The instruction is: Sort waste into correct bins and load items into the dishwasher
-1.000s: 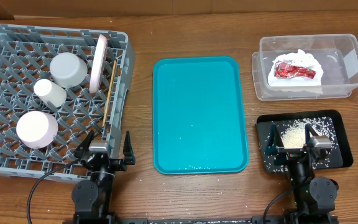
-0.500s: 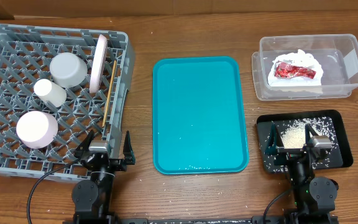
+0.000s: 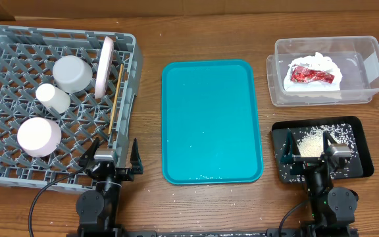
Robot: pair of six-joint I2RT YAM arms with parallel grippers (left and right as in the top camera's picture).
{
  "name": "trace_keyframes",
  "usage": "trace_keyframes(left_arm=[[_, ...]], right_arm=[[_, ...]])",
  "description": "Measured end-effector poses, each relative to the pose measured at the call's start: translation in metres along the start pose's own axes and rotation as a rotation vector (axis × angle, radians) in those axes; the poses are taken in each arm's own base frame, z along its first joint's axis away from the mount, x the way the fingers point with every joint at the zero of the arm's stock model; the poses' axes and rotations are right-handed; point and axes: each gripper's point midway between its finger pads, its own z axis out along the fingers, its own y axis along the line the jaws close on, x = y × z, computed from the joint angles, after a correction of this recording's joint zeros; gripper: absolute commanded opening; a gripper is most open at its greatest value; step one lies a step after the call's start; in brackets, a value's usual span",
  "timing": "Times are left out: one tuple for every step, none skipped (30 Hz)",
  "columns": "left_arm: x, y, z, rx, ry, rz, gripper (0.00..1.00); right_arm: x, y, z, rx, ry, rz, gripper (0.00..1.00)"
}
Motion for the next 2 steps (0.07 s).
trace_keyframes(left_arm=[[0.0, 0.0, 0.0, 0.0, 0.0, 0.0, 1.0], [0.0, 0.0, 0.0, 0.0, 0.0, 0.0, 1.0]], right_arm=[[0.0001, 0.0, 0.0, 0.0, 0.0, 0.0, 1.0], [0.0001, 0.0001, 0.0, 0.0, 0.0, 0.0, 1.0]])
